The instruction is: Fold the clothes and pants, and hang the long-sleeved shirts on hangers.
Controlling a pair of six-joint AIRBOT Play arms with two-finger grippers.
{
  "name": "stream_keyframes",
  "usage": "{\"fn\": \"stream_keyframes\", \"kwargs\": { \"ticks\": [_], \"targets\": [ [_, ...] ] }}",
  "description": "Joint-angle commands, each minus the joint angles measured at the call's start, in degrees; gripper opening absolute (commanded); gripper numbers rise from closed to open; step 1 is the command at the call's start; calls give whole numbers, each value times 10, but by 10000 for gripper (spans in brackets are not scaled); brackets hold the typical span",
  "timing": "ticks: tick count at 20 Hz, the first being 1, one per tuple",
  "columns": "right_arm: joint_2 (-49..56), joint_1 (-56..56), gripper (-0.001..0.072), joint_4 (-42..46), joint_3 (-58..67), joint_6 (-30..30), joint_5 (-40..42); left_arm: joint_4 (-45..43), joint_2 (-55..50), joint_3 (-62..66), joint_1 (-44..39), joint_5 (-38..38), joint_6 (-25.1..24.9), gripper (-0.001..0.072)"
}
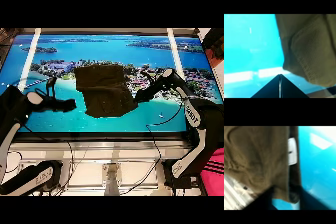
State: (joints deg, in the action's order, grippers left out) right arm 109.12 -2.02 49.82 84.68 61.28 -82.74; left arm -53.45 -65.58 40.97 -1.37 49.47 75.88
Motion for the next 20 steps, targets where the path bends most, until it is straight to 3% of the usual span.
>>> {"fn": "stream_keyframes", "kwargs": {
  "ticks": [1,5,6,7,8,13,15,16,17,20],
  "targets": [
    [2,-2,22,-26,4,-24,-40,99,11,-78,13,-53,-4,14],
    [2,5,21,-47,7,-25,-37,227,-4,-90,24,-29,-95,17],
    [2,6,20,-56,10,-25,-41,244,-13,-90,20,-32,-95,74],
    [2,9,20,-63,16,-24,-44,249,-24,-90,20,-39,-95,359],
    [1,14,21,-67,23,-24,-50,256,-36,-90,21,-41,-94,579],
    [0,21,20,-97,44,-23,-63,334,-93,-90,24,-30,-95,578],
    [0,21,20,-106,43,-23,-63,337,-112,-90,24,-30,-97,536],
    [0,21,20,-109,43,-23,-63,351,-118,-90,21,-30,-113,529],
    [0,21,20,-110,43,-23,-63,376,-124,-90,17,-31,-137,476],
    [0,21,20,-111,43,-23,-64,449,-139,-90,2,-59,-172,461]
  ]
}}
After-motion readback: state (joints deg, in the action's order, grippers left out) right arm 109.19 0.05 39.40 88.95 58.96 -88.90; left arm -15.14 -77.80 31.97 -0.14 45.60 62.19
